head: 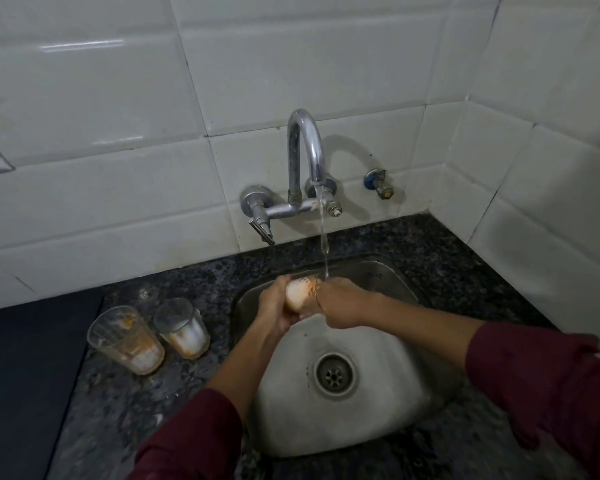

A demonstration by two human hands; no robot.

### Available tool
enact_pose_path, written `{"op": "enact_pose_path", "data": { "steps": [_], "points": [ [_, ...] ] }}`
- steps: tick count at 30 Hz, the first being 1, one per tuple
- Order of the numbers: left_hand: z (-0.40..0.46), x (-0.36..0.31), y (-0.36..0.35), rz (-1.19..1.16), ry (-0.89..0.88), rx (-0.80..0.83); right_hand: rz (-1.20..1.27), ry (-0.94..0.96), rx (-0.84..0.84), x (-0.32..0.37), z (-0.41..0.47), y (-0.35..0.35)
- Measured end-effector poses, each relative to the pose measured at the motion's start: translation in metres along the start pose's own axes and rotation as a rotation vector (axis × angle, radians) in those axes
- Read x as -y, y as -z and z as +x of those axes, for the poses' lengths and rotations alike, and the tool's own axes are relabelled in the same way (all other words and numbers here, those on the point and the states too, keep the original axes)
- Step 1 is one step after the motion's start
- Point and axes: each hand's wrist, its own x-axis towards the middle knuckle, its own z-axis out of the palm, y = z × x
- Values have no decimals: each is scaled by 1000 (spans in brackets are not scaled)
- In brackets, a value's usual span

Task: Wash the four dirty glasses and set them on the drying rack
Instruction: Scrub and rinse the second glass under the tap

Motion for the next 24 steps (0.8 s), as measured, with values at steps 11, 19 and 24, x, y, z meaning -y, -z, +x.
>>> {"op": "enact_pose_path", "data": {
  "steps": [11, 19, 24],
  "points": [
    [-1, -2, 1, -43, -122, 13, 368, 77, 173, 10, 2, 1],
    [-5, -6, 8, -50, -39, 71, 767, 46, 295, 22, -2, 29],
    [-5, -7, 9, -43, -48, -1, 520, 62, 244, 25, -6, 16]
  ]
}}
